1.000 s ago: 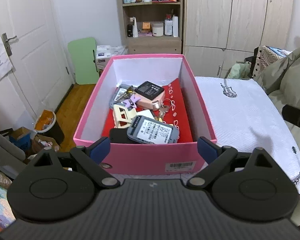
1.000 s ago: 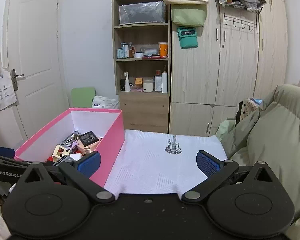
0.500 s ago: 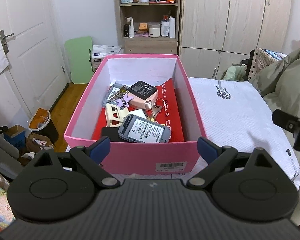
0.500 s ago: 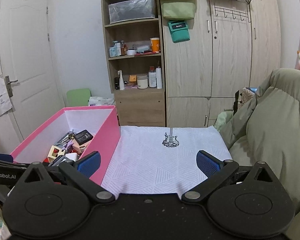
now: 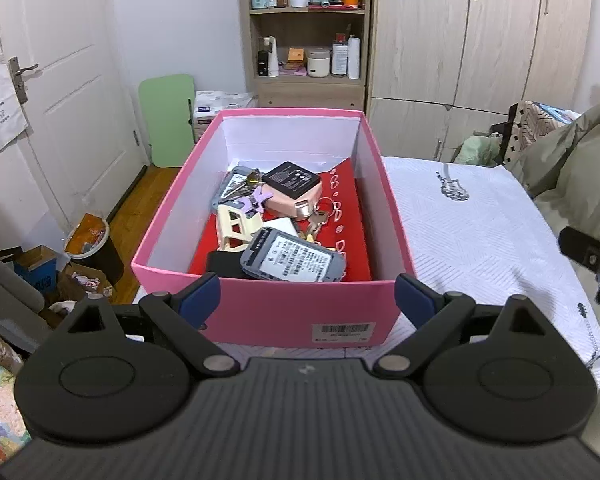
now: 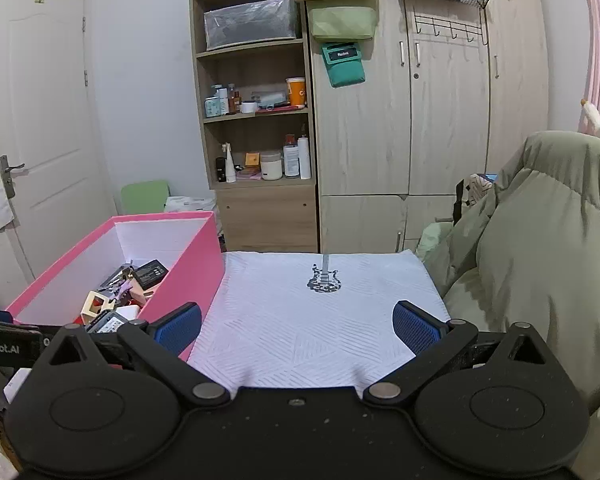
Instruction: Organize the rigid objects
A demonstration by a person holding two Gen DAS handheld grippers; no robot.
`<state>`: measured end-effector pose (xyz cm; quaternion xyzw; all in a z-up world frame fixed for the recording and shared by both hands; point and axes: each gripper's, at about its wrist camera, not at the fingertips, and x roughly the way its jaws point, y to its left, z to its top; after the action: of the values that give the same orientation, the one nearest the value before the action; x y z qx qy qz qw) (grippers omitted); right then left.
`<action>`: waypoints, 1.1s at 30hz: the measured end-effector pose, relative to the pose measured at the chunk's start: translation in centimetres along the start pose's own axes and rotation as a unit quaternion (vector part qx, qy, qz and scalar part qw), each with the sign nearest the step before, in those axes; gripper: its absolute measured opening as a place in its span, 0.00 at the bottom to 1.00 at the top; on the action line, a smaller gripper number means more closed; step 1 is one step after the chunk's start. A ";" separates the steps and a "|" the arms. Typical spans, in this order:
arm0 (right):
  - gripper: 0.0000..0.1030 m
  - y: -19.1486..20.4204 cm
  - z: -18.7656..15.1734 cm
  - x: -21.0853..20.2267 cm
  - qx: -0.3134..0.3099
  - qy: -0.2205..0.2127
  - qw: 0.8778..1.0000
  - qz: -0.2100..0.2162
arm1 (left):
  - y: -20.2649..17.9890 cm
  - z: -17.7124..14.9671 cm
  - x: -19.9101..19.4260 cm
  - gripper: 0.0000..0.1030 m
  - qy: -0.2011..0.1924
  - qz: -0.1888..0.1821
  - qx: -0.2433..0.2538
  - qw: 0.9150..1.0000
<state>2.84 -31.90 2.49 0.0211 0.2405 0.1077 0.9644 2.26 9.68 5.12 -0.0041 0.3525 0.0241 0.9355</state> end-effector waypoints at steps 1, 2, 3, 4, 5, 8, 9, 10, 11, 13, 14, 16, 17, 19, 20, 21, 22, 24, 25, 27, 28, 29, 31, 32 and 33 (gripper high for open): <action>1.00 -0.1 0.1 0.0 0.001 -0.002 1.000 0.001 | 0.1 0.0 0.0 0.92 -0.001 0.004 0.000 1.000; 1.00 -0.2 0.1 0.1 0.006 -0.002 1.000 0.001 | 0.2 0.0 0.0 0.92 -0.002 0.007 -0.001 1.000; 1.00 -0.4 0.2 0.1 0.014 -0.001 1.000 0.002 | 0.4 0.0 0.0 0.92 -0.003 0.010 -0.003 1.000; 1.00 -0.5 0.4 0.2 0.022 0.001 1.000 0.004 | 0.5 0.1 0.0 0.92 -0.002 0.011 -0.006 1.000; 1.00 -0.7 0.4 0.3 0.027 0.003 1.000 0.008 | 0.7 0.0 0.0 0.92 -0.002 0.012 -0.007 1.000; 1.00 -0.6 0.2 0.5 0.021 0.009 1.000 0.009 | 0.8 -0.1 0.0 0.92 -0.002 0.014 -0.006 1.000; 1.00 -0.5 0.1 0.5 0.017 0.010 1.000 0.007 | 0.8 -0.1 0.0 0.92 -0.002 0.014 -0.005 1.000; 1.00 -0.4 0.1 0.5 0.014 0.010 1.000 0.004 | 0.8 -0.1 0.0 0.92 -0.001 0.014 -0.005 1.000; 1.00 -0.4 0.0 0.6 0.013 0.009 1.000 0.002 | 0.8 -0.2 -0.1 0.92 -0.001 0.013 -0.004 1.000; 1.00 -0.4 0.0 0.5 0.013 0.010 1.000 0.003 | 0.7 -0.2 0.0 0.99 0.001 0.012 -0.003 1.000; 1.00 -0.4 0.0 0.5 0.014 0.009 1.000 0.004 | 0.7 -0.2 -0.1 1.00 -0.001 0.012 -0.003 1.000; 1.00 -0.4 0.1 0.5 0.011 0.009 1.000 0.002 | 0.7 -0.1 -0.2 1.00 -0.004 0.014 -0.002 1.000; 1.00 -0.4 0.0 0.5 0.008 0.008 1.000 0.001 | 0.7 -0.1 -0.2 1.00 -0.006 0.015 -0.001 1.000; 1.00 -0.3 0.0 0.6 0.005 0.009 1.000 0.000 | 0.7 -0.1 -0.3 1.00 -0.007 0.016 0.000 1.000; 1.00 -0.3 0.0 0.7 0.004 0.010 1.000 0.000 | 0.7 -0.1 -0.3 1.00 -0.008 0.016 0.000 1.000; 1.00 -0.3 0.0 0.7 0.003 0.011 1.000 0.001 | 0.6 -0.1 -0.3 1.00 -0.008 0.016 0.001 1.000; 1.00 -0.3 0.0 0.7 0.002 0.012 1.000 0.001 | 0.6 -0.1 -0.3 1.00 -0.008 0.016 0.003 1.000; 1.00 -0.2 0.0 0.7 0.000 0.013 1.000 0.001 | 0.5 -0.2 -0.3 1.00 -0.009 0.017 0.006 1.000; 1.00 -0.2 0.0 0.7 -0.001 0.012 1.000 0.002 | 0.4 -0.2 -0.4 1.00 -0.011 0.016 0.008 1.000; 1.00 -0.2 0.0 0.7 -0.002 0.012 1.000 0.001 | 0.4 -0.2 -0.5 1.00 -0.012 0.016 0.009 1.000; 1.00 -0.2 0.0 0.6 -0.002 0.011 1.000 0.001 | 0.4 -0.2 -0.5 1.00 -0.013 0.016 0.010 1.000; 1.00 -0.2 -0.1 0.6 -0.003 0.011 1.000 0.000 | 0.3 -0.2 -0.6 1.00 -0.014 0.017 0.011 1.000; 1.00 -0.1 -0.1 0.6 -0.004 0.009 1.000 0.000 | 0.3 -0.2 -0.6 1.00 -0.016 0.019 0.011 1.000; 1.00 0.0 -0.1 0.5 -0.004 0.008 1.000 0.000 | 0.3 -0.2 -0.7 1.00 -0.017 0.018 0.012 1.000; 1.00 -0.1 -0.1 0.5 -0.004 0.008 1.000 0.000 | 0.4 -0.2 -0.7 1.00 -0.017 0.016 0.011 1.000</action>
<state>3.28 -31.85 2.15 0.0160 0.2478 0.1090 0.9625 1.57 9.99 5.43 0.0126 0.3366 0.0352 0.9409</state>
